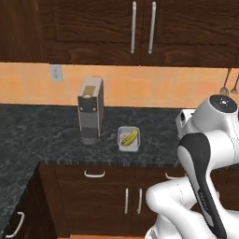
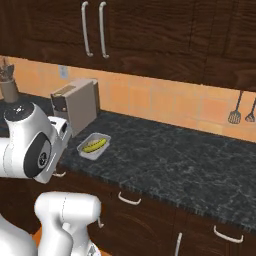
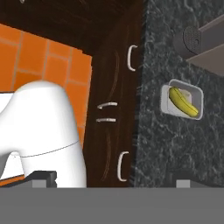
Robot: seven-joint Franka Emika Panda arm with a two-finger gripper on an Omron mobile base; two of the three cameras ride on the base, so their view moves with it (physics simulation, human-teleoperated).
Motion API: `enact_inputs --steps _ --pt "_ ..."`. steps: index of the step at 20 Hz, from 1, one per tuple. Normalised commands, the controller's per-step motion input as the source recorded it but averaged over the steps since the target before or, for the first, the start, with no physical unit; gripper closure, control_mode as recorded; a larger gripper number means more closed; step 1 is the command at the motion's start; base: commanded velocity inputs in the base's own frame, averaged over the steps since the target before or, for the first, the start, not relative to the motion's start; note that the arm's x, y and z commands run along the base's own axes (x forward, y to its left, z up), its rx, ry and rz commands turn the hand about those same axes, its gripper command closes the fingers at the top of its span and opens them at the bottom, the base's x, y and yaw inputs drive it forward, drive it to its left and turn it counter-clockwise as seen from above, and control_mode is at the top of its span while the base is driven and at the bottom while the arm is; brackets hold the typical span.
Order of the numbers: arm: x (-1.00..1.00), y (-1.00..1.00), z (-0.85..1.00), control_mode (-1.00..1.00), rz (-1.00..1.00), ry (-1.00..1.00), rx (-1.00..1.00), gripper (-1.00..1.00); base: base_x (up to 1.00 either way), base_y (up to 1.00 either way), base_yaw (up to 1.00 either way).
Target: Take the meat container that has the shrimp and place it on the second highest rack of the freezer. Then take the vegetable container that has the cucumber and garlic and place it on the highest rack of the freezer.
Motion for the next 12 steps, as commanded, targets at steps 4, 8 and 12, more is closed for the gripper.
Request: enact_inputs --steps 4,8,12 --pt "0.0 0.0 0.0 1.0 0.0 0.0 0.0 -1.0 0.46 0.48 -0.49" --pt "0.0 0.0 0.0 1.0 0.0 0.0 0.0 -1.0 0.52 0.49 -0.47" --pt "0.0 0.0 0.0 1.0 0.0 0.0 0.0 -1.0 0.46 0.42 -0.42"
